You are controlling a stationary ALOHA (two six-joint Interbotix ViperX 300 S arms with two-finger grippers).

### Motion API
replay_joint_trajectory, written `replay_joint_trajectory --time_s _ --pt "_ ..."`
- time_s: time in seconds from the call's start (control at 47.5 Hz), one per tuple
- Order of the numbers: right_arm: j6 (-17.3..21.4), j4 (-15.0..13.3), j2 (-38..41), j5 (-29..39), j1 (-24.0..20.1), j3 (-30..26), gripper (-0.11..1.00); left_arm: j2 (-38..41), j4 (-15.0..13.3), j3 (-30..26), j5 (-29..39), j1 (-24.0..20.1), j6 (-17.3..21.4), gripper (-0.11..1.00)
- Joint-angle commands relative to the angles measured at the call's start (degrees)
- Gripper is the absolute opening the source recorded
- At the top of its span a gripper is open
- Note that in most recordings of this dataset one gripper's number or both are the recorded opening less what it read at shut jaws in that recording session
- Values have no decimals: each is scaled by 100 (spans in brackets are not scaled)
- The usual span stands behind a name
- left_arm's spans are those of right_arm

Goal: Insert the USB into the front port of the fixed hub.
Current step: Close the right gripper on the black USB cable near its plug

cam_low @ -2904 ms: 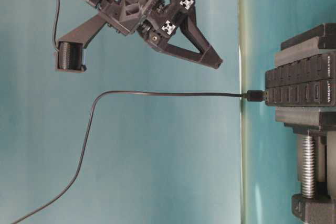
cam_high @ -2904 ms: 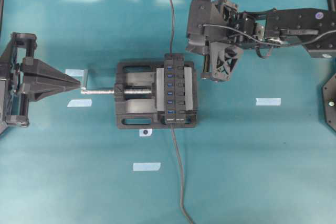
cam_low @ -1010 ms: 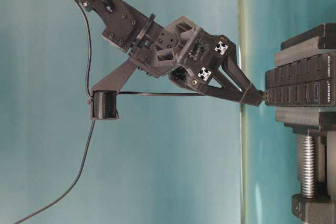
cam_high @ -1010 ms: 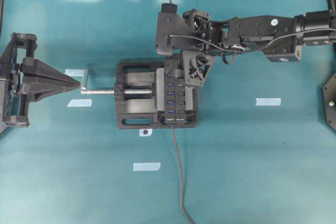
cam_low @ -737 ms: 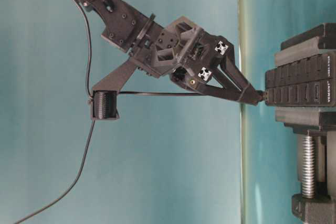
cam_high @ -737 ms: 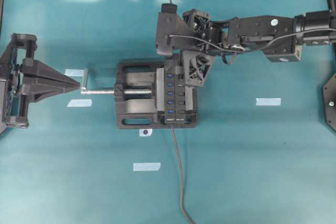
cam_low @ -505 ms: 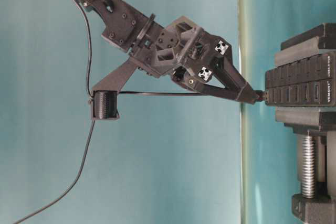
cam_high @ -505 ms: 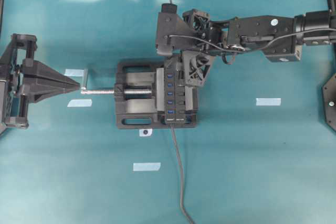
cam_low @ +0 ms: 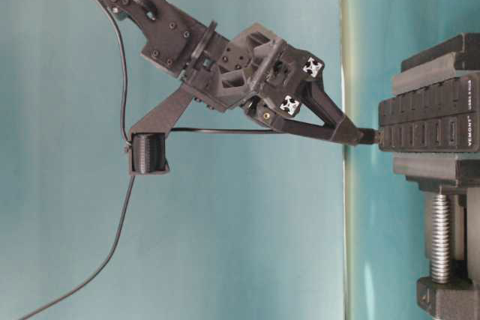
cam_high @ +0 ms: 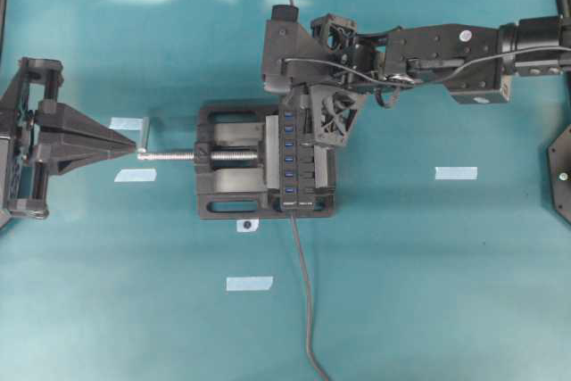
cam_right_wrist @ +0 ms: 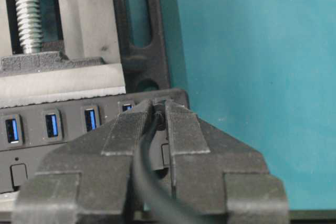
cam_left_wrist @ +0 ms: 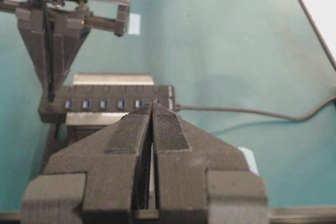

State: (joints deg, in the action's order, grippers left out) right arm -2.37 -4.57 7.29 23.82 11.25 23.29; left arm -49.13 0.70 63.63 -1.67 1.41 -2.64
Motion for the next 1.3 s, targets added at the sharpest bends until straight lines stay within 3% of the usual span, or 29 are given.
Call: replay_joint_trajectory --time_s 0.0,0.379,0.61,0.821,1.284 --pt "-44 0 -88 -18 -44 -158 9 18 9 -70 -26 9 -18 0" --pt "-18 0 -176 26 -97 -237 9 0 9 -88 -26 9 -18 0" --pt "-9 26 -272 571 -132 -519 9 0 18 -88 -26 9 -9 0" --pt "0 26 -325 1046 -272 -747 9 -9 9 -88 -26 9 -9 0" --pt "308 79 -615 1143 -738 -791 9 -18 9 -70 -26 9 -9 0"
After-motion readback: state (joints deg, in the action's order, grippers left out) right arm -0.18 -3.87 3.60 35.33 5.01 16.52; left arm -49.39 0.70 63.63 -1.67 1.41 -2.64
